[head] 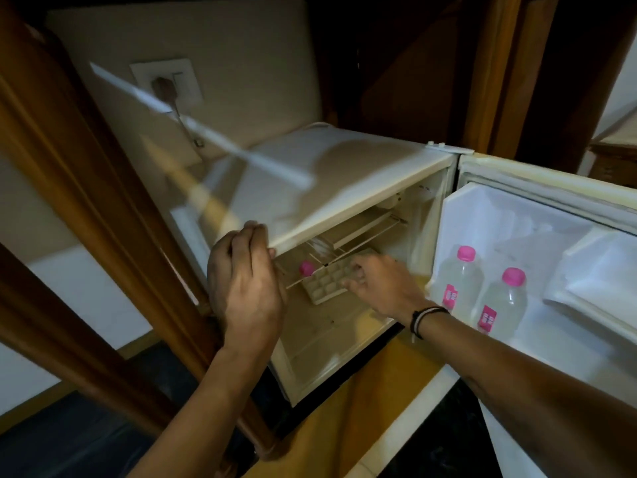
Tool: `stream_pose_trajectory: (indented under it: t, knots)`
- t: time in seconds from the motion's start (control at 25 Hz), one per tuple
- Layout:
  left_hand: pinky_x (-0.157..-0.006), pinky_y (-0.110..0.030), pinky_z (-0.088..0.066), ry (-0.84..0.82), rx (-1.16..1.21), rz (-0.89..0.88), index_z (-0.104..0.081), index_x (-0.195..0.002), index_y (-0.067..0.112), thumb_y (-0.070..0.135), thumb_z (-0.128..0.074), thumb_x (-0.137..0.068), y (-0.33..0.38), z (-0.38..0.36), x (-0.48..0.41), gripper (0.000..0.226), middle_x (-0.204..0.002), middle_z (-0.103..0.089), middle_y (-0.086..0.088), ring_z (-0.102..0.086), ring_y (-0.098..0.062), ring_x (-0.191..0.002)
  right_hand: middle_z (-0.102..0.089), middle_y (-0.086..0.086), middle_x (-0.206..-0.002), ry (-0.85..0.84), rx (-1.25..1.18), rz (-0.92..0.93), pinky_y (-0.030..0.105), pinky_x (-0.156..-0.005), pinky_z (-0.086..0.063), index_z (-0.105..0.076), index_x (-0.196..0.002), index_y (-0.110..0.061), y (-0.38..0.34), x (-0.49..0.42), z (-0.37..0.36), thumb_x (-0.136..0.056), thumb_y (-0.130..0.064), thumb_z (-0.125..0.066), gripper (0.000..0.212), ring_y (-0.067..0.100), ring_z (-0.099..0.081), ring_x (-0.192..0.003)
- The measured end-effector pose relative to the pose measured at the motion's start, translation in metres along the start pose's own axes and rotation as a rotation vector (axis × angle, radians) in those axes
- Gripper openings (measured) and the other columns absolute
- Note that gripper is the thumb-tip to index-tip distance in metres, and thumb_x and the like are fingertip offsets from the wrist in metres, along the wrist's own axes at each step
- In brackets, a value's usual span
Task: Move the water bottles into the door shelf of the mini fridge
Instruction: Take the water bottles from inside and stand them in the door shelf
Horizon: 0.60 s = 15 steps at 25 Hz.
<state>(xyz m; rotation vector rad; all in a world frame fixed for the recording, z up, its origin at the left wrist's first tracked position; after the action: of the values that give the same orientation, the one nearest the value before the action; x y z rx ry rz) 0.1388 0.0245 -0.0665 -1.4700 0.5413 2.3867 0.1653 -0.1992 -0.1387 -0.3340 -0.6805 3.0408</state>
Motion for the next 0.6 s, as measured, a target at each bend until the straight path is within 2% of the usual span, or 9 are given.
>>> stream_pose_trajectory:
  t: [0.04, 0.12, 0.24, 0.28, 0.36, 0.4, 0.44, 0.52, 0.6]
  knots:
    - [-0.11, -0.051, -0.051, -0.022, -0.028, -0.02, -0.071, -0.133, -0.006, 0.008, -0.06, -0.103, 0.001, -0.001, 0.002, 0.034, -0.134, -0.072, -0.024, -0.054, -0.033, -0.129, -0.073, 0.0, -0.096, -0.005, -0.062, -0.004, 0.041, -0.079, -0.059, -0.07, -0.106, -0.021, -0.006, -0.011, -0.018, -0.087, -0.058, -0.067, 0.041, 0.023, -0.07, -0.093]
    - [-0.11, -0.061, -0.046, -0.097, -0.067, -0.055, -0.07, -0.131, -0.011, -0.007, -0.075, -0.082, 0.01, -0.003, 0.005, 0.049, -0.136, -0.068, -0.031, -0.058, -0.047, -0.131, -0.072, 0.002, -0.101, 0.01, -0.134, -0.033, 0.042, -0.079, -0.06, -0.07, -0.11, -0.021, -0.018, -0.029, -0.044, -0.084, -0.061, -0.07, 0.048, 0.024, -0.07, -0.096]
    - [-0.114, -0.061, -0.045, -0.142, -0.042, -0.073, -0.068, -0.132, -0.013, -0.008, -0.072, -0.082, 0.015, -0.002, 0.01, 0.05, -0.139, -0.066, -0.032, -0.06, -0.048, -0.135, -0.069, 0.004, -0.104, 0.048, -0.212, -0.087, 0.042, -0.079, -0.06, -0.071, -0.102, -0.021, -0.038, -0.052, -0.067, -0.083, -0.065, -0.065, 0.048, 0.026, -0.069, -0.093]
    - [-0.116, -0.053, -0.047, -0.11, 0.054, -0.046, -0.068, -0.13, -0.015, -0.006, -0.069, -0.086, 0.01, -0.003, 0.011, 0.045, -0.137, -0.067, -0.034, -0.061, -0.036, -0.137, -0.069, 0.004, -0.101, 0.04, -0.242, -0.125, 0.042, -0.079, -0.06, -0.071, -0.097, -0.02, -0.042, -0.058, -0.07, -0.084, -0.065, -0.064, 0.047, 0.026, -0.069, -0.09]
    - [-0.113, -0.021, -0.048, -0.007, 0.354, 0.117, -0.068, -0.125, -0.021, -0.003, -0.066, -0.095, -0.011, -0.002, 0.0, 0.035, -0.126, -0.07, -0.037, -0.062, -0.002, -0.132, -0.07, 0.004, -0.091, 0.035, -0.259, -0.185, 0.041, -0.077, -0.061, -0.07, -0.089, -0.02, -0.042, -0.065, -0.076, -0.089, -0.061, -0.063, 0.042, 0.024, -0.07, -0.084]
    - [-0.108, -0.014, -0.048, 0.017, 0.428, 0.16, -0.07, -0.123, -0.02, 0.005, -0.063, -0.099, -0.017, -0.004, -0.005, 0.036, -0.122, -0.072, -0.036, -0.064, 0.001, -0.127, -0.07, 0.004, -0.087, 0.058, -0.261, -0.201, 0.04, -0.075, -0.062, -0.069, -0.086, -0.021, -0.038, -0.066, -0.077, -0.09, -0.059, -0.062, 0.038, 0.024, -0.07, -0.082]
    - [-0.106, -0.021, -0.052, 0.026, 0.431, 0.185, -0.072, -0.123, -0.016, 0.013, -0.06, -0.101, -0.018, -0.002, -0.006, 0.038, -0.12, -0.074, -0.033, -0.068, -0.009, -0.123, -0.071, 0.004, -0.086, 0.094, -0.273, -0.205, 0.04, -0.074, -0.062, -0.068, -0.086, -0.021, -0.033, -0.066, -0.077, -0.09, -0.057, -0.063, 0.036, 0.025, -0.071, -0.081]
    - [-0.102, -0.049, -0.058, 0.007, 0.306, 0.082, -0.072, -0.126, -0.004, 0.013, -0.06, -0.1, -0.007, 0.001, -0.006, 0.034, -0.121, -0.075, -0.03, -0.069, -0.034, -0.117, -0.072, 0.007, -0.092, 0.155, -0.273, -0.232, 0.04, -0.075, -0.062, -0.069, -0.088, -0.022, -0.021, -0.058, -0.067, -0.089, -0.048, -0.069, 0.027, 0.027, -0.07, -0.085]
    - [-0.107, -0.055, -0.049, -0.07, 0.083, 0.008, -0.07, -0.131, -0.001, 0.001, -0.068, -0.091, 0.004, 0.0, 0.002, 0.04, -0.131, -0.071, -0.028, -0.059, -0.038, -0.126, -0.072, 0.01, -0.097, 0.173, -0.247, -0.264, 0.041, -0.077, -0.062, -0.072, -0.089, -0.018, -0.009, -0.048, -0.051, -0.089, -0.032, -0.075, 0.014, 0.029, -0.069, -0.089]
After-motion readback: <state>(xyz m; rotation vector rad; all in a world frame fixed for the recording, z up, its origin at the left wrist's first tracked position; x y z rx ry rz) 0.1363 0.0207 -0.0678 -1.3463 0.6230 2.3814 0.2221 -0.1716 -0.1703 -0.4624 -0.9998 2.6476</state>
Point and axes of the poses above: each hand's wrist, its own x-axis away from the middle knuckle, its own z-axis out of the back of the hand, y = z × x, the point moved 9 cm from there along -x, towards the middle knuckle
